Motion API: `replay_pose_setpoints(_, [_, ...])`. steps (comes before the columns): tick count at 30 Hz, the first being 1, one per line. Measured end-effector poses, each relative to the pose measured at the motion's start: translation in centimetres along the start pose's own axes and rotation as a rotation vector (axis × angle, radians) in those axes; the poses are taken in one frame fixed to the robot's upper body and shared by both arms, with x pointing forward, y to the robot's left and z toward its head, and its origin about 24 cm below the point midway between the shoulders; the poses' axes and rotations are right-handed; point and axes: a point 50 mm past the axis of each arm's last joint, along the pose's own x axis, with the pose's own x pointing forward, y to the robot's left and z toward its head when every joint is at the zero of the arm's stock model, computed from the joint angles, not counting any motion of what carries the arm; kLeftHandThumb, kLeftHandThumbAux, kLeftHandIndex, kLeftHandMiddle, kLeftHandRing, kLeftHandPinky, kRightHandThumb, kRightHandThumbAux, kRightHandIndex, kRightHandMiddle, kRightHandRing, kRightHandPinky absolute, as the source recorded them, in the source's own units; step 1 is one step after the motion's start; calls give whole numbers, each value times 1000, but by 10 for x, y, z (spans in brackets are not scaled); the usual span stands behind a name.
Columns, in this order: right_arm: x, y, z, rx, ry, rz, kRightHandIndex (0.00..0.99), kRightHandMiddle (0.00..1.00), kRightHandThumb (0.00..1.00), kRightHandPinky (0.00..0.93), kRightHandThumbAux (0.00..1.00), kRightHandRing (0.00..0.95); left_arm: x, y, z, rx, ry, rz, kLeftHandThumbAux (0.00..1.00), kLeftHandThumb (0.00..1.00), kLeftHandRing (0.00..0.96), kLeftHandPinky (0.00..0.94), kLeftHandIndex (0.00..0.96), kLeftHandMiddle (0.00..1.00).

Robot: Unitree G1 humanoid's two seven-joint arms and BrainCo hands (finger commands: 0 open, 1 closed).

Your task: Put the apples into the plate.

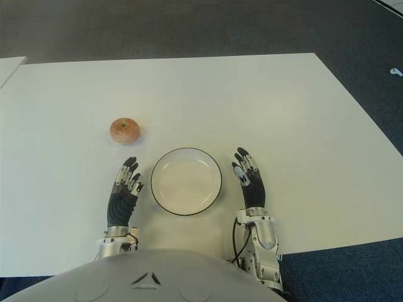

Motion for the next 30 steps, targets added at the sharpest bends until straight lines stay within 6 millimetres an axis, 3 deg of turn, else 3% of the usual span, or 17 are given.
replay_pose_setpoints(10, [0, 0, 0, 0, 2, 1, 112, 80, 168, 8, 482, 20, 0, 1, 2, 1, 7, 5, 579, 197, 47, 43, 106, 82])
replay_pose_setpoints(18, [0, 1, -1, 5, 0, -2, 125, 87, 180, 20, 480, 27, 1, 8, 34, 21, -54, 13, 577, 237, 61, 18, 121, 104])
replay_pose_setpoints(26, [0, 1, -2, 6, -6, -4, 133, 84, 178, 5, 481, 21, 4, 10, 32, 12, -22, 17, 594, 211, 26, 0, 100, 70])
replay_pose_setpoints(30, [0, 1, -3, 5, -10, -9, 146, 85, 178, 0, 478, 16, 7, 21, 33, 21, -31, 27, 624, 190, 10, 0, 86, 45])
